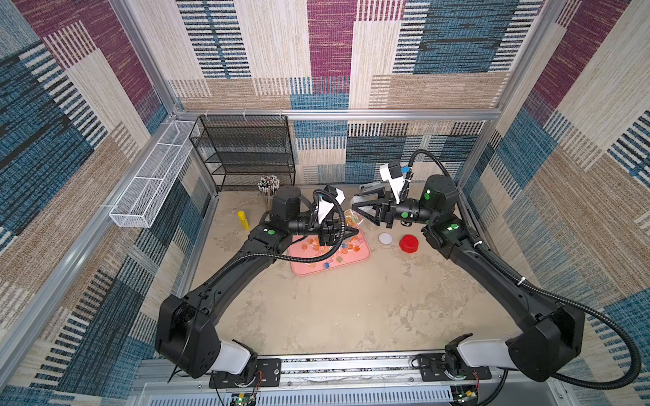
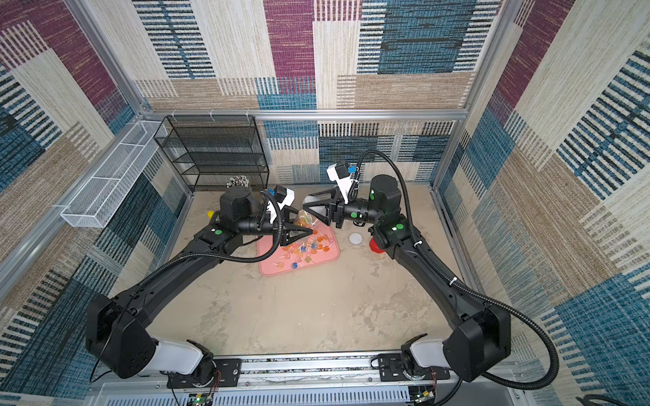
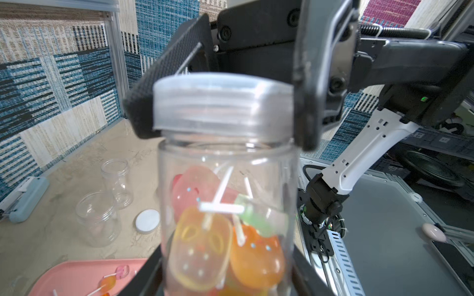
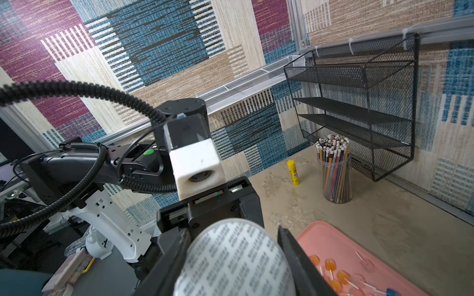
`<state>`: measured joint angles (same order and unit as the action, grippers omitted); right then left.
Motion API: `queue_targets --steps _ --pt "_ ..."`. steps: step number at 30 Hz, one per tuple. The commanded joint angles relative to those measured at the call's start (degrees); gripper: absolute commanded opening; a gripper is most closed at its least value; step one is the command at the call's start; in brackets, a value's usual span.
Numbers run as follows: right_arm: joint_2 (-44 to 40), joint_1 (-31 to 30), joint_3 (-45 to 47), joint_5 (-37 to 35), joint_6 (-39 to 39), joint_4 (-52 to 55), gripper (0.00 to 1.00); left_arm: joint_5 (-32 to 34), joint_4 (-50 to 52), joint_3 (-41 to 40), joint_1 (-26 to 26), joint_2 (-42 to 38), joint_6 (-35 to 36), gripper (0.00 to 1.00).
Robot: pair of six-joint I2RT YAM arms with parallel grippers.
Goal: Pour the candies out of the jar
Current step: Unscrew the lid from the jar.
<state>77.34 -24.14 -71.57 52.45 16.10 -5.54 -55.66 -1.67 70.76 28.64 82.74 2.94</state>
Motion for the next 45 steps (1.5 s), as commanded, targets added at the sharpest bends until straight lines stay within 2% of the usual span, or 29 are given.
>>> queue_targets --steps 1,2,4,6,8,11,18,22,26,30,40,42,45 --pt "0.44 0.06 -0.97 -0.6 -1.67 2.57 0.45 -3.57 -1.79 1.33 0.18 -0.25 0.3 0.0" --pt "0.58 0.06 -1.35 -1.85 -1.44 3.05 0.48 -2.78 -1.31 1.36 0.18 -0.21 0.61 0.0" --pt "0.93 0.47 -2.33 -5.08 0.01 3.98 0.7 -0.2 -1.05 1.07 0.18 -0.54 0.85 0.0" --pt "0.99 1.16 -2.98 -7.79 1.86 4.61 0.85 2.93 -0.88 0.48 0.18 -0.87 1.18 0.0" --pt "0.79 2.03 -3.4 -10.34 3.28 5.33 0.92 6.72 -0.85 0.02 0.18 -1.16 1.28 0.0" --pt "0.29 2.3 -3.79 -13.35 4.67 5.92 0.94 13.36 -0.98 -0.32 0.23 -0.94 0.66 0.0" --pt "1.8 1.33 -3.83 -22.49 9.39 6.37 0.92 29.83 4.34 2.96 2.28 2.16 3.15 0.0" --pt "4.21 -0.83 -4.75 -27.22 9.87 8.12 0.9 34.97 5.54 3.44 3.84 2.92 4.75 0.0" --pt "6.45 -2.18 -5.57 -28.8 10.74 8.88 0.87 37.49 5.89 3.24 4.91 2.85 6.22 0.0" --pt "7.17 -2.73 -5.33 -28.31 11.99 7.72 0.82 38.66 5.82 3.05 5.49 2.78 6.88 0.0" --pt "6.27 -3.02 -3.66 -26.34 11.94 5.2 0.53 39.87 5.31 2.45 5.88 2.68 6.93 0.0" --pt "5.92 -2.93 -3.56 -24.43 10.24 4.7 0.49 37.44 5.34 2.42 5.53 2.32 7.14 0.0" --pt "4.6 -2.59 -2.74 -17.37 6.17 2.18 0.45 25.79 5.54 2.24 3.88 1.36 8.16 0.0"
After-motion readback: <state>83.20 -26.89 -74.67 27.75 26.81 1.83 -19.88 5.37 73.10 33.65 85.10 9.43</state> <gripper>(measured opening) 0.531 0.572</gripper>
